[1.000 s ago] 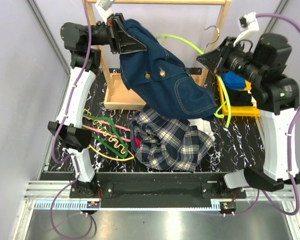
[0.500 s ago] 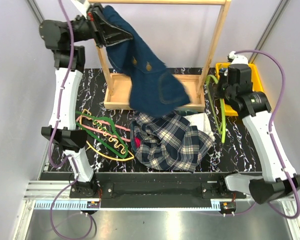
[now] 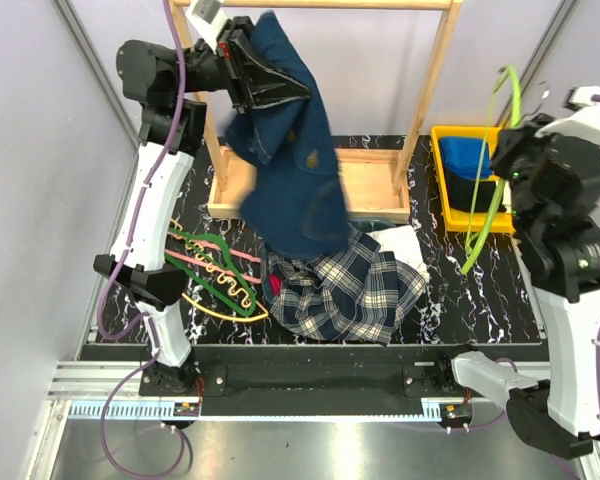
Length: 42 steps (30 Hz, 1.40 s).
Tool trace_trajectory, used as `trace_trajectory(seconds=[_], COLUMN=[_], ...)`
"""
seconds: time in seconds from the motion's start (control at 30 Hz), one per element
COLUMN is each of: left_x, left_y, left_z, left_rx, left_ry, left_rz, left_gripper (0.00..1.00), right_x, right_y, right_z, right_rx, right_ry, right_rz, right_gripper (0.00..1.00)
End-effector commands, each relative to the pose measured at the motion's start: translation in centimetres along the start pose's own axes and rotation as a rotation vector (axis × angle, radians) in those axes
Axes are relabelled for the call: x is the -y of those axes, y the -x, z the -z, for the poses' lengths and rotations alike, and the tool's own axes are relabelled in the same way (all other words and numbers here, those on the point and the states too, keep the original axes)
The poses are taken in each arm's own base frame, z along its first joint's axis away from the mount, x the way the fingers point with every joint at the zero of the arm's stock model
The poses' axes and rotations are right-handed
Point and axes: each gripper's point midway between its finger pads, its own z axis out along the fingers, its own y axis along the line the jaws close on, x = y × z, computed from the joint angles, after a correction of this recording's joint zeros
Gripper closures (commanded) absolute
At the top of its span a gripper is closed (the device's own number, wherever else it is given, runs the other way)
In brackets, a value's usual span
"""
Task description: Remove the skirt from the hanger
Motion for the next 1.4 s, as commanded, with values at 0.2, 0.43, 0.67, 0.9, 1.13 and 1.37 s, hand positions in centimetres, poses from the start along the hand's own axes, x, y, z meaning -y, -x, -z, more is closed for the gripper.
trace_trajectory(seconds=[0.2, 0.43, 0.67, 0.9, 1.13, 1.37], left_x=[-2.5, -6.3, -4.3, 0.1, -2.6, -8.5], left_y=[-14.4, -30.0, -39.2, -48.4, -45.9, -34.5], left_z=[-1.1, 3.1, 10.2, 17.4, 15.7, 13.0], left_rx=[-0.13, -0.466, -0.803, -1.286, -1.287, -1.071], left_ry=[-0.053, 0.179, 0.307, 0.258, 0.336, 0.543], left_rz=[0.252, 0.368, 0.325, 0.413, 0.357, 0.141], left_gripper=[1.0, 1.0, 1.0, 0.86, 0.28, 0.01], right_x=[0.6, 1.2, 1.1, 0.0, -1.4, -2.8], right_y=[12.4, 12.6, 11.5, 11.3, 11.1, 9.8], right_z=[6.0, 6.8, 6.5, 5.7, 4.9, 4.3], right_rx=[0.356, 0.37, 0.344, 0.326, 0.307, 0.261], right_ry=[0.054, 0.048, 0.053, 0.087, 0.135, 0.198], right_rz=[-0.197, -0.165, -0.166, -0.168, -0.167, -0.147], right_gripper=[1.0, 1.0, 1.0, 1.0, 1.0, 1.0])
